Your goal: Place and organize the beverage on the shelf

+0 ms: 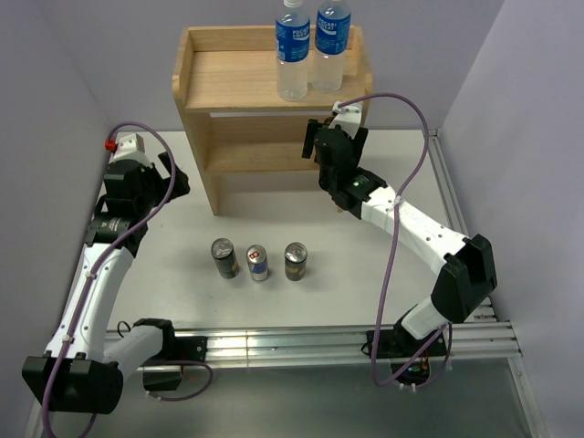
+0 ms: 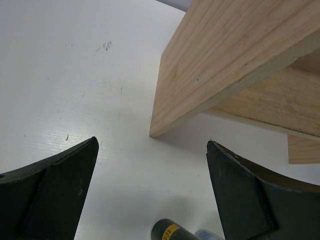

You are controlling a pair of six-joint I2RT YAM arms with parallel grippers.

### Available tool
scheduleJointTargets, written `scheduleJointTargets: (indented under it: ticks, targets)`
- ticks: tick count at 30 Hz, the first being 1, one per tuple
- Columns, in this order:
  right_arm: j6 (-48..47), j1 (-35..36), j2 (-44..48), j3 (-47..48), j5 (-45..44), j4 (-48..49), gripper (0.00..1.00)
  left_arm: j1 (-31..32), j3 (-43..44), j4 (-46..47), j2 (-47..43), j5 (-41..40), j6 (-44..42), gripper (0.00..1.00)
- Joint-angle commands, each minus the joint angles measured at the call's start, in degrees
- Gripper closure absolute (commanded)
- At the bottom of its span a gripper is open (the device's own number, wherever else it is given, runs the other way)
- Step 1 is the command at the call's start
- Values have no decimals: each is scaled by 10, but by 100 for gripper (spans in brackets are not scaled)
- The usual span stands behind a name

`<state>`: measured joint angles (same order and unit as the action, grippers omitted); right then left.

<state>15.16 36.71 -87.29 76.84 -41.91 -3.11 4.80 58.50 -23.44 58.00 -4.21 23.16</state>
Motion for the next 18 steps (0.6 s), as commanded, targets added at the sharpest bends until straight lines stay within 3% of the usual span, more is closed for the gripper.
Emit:
scheduleJointTargets:
  ticks: [1,18]
  targets:
    - [7,-5,19,5,-13,9,8,-1,14,3,-1,-2,-13,4]
    - [22,6,72,-19,-31,-35,7,-1,15,3,-4,-8,-13,4]
